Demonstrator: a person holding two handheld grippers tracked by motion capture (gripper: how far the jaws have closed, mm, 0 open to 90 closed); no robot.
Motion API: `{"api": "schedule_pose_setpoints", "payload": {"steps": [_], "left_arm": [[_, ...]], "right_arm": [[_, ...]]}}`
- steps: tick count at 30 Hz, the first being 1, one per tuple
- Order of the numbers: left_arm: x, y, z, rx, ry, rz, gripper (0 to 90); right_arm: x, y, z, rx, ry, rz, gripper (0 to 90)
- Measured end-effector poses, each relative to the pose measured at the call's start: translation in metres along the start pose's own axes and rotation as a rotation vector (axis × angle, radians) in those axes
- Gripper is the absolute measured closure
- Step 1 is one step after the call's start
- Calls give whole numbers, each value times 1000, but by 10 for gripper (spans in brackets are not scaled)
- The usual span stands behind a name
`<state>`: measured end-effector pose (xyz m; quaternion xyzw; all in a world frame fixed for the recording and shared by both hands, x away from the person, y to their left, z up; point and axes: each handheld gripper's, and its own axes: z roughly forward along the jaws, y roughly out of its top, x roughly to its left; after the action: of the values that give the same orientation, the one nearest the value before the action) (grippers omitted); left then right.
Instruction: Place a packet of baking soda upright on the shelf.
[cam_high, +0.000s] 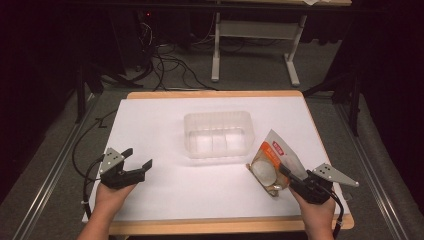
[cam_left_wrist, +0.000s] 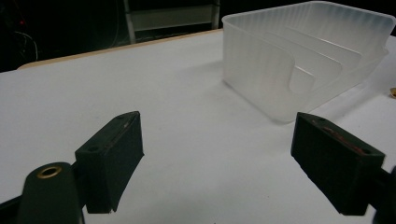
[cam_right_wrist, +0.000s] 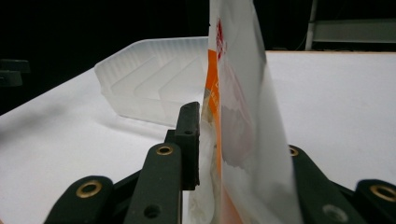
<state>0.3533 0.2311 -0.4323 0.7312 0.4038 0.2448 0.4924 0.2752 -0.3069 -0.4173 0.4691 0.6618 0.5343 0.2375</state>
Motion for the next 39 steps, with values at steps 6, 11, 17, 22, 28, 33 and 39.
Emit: {"api": "schedule_pose_setpoints", "payload": {"steps": [6,11,17,22,28,33,39], "left_arm": [[0,0,0,0,0,0,174],[0,0,0,-1,1,-1,174],[1,0,-1,-3,2,-1,174],[1,0,-1,-6,1,-4,174],[1,1,0,-3,0,1,174],[1,0,0,5,3,5,174],[1,-1,0,4,8,-2,174]], "right_arm": [[3,0,0,-1,-18,-22,817],[5,1,0,-6,-37,-32,899],[14,5,1,-11,-41,-72,900],[21,8,-1,-27,-40,-97,900],[28,16,-5,-55,-33,-123,900],[32,25,-9,-88,-8,-111,900],[45,47,-9,-127,28,-122,900]]}}
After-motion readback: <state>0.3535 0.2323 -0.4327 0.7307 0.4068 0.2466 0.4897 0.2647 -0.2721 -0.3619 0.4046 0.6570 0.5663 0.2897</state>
